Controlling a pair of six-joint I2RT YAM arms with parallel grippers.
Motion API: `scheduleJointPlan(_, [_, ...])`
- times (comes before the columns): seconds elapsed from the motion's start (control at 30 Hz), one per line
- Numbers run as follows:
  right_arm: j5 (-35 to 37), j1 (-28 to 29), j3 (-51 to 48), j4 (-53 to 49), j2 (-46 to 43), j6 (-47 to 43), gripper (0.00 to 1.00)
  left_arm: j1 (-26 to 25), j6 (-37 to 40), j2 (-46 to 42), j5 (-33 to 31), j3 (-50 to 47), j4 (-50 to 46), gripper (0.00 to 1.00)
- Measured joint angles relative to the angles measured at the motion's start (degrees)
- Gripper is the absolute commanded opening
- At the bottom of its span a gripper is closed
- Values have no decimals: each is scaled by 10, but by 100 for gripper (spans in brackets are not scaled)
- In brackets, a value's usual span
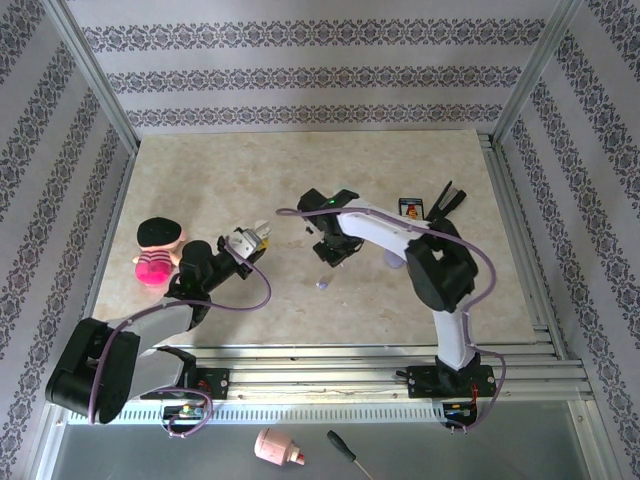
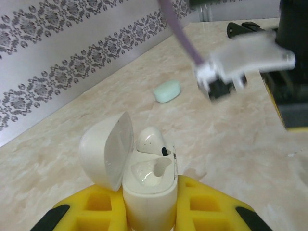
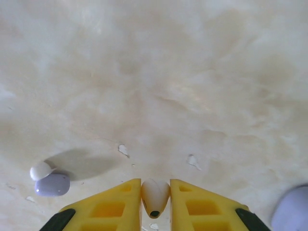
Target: Insert wireless bluetooth earbuds into charging case
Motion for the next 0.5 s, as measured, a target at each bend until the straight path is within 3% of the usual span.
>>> scheduleJointPlan(0.23, [-39, -21, -93, 135, -145, 41, 19, -11, -37, 55, 26, 21, 38, 0])
scheduleJointPlan(0.5, [-115, -22, -123, 258, -224, 54, 19, -35, -74, 104, 42, 54, 66, 0])
